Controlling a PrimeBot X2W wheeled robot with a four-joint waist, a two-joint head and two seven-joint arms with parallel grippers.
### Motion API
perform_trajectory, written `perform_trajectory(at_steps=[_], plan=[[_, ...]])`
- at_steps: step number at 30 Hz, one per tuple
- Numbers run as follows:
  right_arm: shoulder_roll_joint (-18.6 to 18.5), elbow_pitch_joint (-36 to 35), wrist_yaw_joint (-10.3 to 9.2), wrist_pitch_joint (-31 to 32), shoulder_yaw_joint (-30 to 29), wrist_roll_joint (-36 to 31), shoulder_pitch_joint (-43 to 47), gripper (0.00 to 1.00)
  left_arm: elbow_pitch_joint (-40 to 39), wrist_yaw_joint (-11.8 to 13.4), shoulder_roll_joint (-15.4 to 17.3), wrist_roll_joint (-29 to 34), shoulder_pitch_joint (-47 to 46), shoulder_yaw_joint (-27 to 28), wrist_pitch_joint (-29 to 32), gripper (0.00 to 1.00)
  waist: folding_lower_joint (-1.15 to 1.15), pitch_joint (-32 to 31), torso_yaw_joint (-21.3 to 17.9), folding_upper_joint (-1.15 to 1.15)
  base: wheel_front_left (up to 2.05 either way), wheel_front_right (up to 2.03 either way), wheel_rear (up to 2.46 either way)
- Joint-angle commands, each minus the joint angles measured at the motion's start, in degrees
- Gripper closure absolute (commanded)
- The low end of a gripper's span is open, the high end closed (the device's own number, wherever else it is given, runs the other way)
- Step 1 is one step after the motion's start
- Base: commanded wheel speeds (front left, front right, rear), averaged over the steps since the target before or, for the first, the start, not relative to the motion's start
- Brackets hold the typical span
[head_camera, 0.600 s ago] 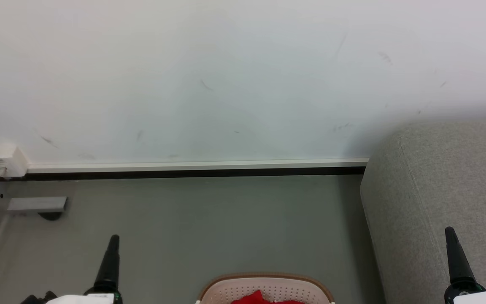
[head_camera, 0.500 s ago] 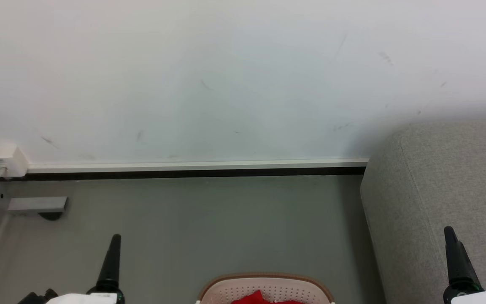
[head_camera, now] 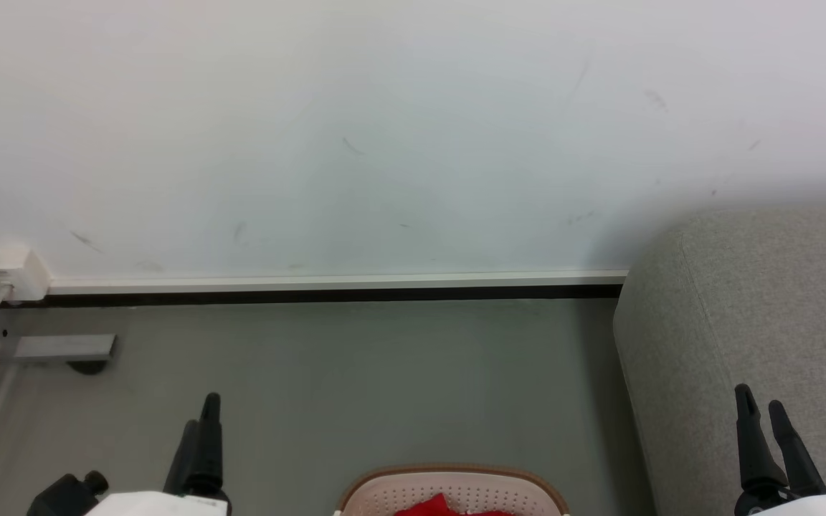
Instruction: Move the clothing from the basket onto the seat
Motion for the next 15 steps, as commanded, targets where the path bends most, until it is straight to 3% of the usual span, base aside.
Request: perform_trajectory(at_steps=[1,15], plan=[[-0.9,-1.0,-0.04,-0.7,0.4,-2.6,0.0,0.0,-1.3,0.1,0.5,4.0,-0.1,-0.2,-0.7,0.0,0.0,0.0,0.0,0.0,0.0,0.0,0.0],[-1.4,-0.7,-0.05,-3.0,2.8,-12.3,0.5,0.0,-2.4,0.6,0.6,19.2,1.0,-0.9,-2.9,0.0,0.0,-0.3,0.1,0.0,0.0,0.0,0.0]])
